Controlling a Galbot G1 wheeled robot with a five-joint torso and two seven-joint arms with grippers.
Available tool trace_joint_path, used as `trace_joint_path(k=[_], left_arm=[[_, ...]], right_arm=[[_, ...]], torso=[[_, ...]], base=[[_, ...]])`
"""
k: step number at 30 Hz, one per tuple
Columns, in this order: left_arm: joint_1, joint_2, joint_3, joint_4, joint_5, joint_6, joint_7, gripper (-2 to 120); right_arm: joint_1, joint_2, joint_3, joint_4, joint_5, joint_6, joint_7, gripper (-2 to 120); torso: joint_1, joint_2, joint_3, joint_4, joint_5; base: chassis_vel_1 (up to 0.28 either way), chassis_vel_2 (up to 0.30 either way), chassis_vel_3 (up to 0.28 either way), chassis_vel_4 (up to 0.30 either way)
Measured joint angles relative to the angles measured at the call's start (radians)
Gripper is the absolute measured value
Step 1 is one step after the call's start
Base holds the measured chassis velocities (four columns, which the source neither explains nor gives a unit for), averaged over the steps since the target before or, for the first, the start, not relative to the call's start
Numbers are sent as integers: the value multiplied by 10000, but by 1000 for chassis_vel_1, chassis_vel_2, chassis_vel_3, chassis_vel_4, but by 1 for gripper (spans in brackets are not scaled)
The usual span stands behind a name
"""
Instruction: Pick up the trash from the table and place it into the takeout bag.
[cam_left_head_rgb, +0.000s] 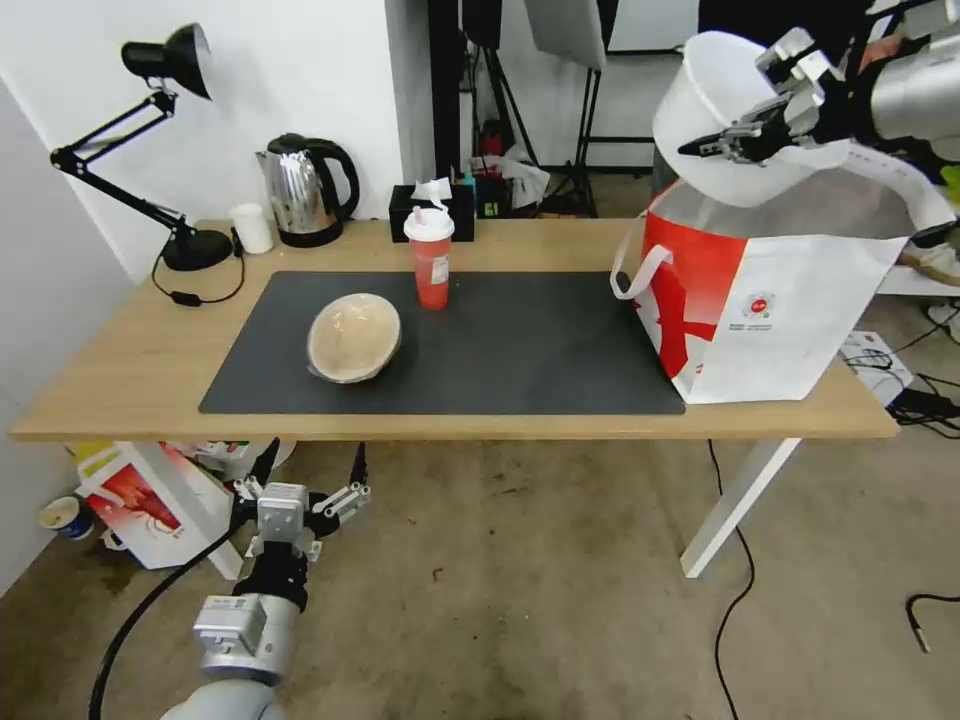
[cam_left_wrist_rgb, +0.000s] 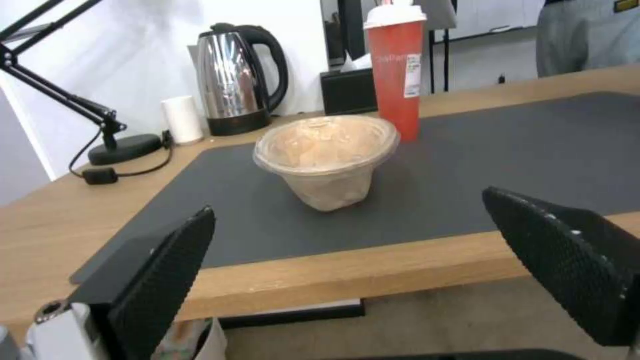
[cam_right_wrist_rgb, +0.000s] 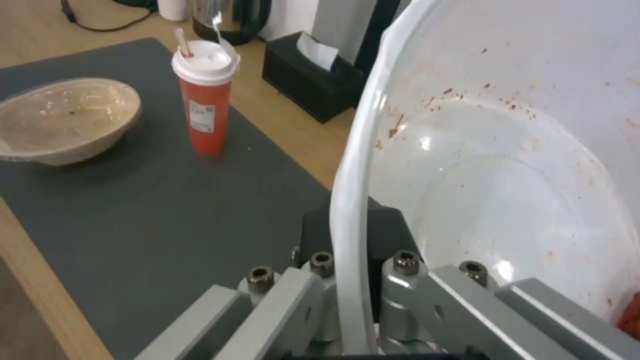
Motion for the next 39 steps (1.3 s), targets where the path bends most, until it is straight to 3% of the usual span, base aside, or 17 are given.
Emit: trace_joint_path(k=[14,25,39], left_arm=[[0,0,0,0,0,0,0,100],[-1,0,0,0,0,0,0,100],[0,0,0,0,0,0,1,100]], right_arm=[[-1820,-476,1327,140,-303,8,-57,0],[-3310,-316,2565,-83,-548,10,-82,0],[-3736,-20,3009,-451,-663,14,-148,0]], torso=[[0,0,0,-1,0],[1,0,0,0,1],[0,0,0,0,-1]], base=[[0,0,0,0],[0,0,0,0],[0,0,0,0]])
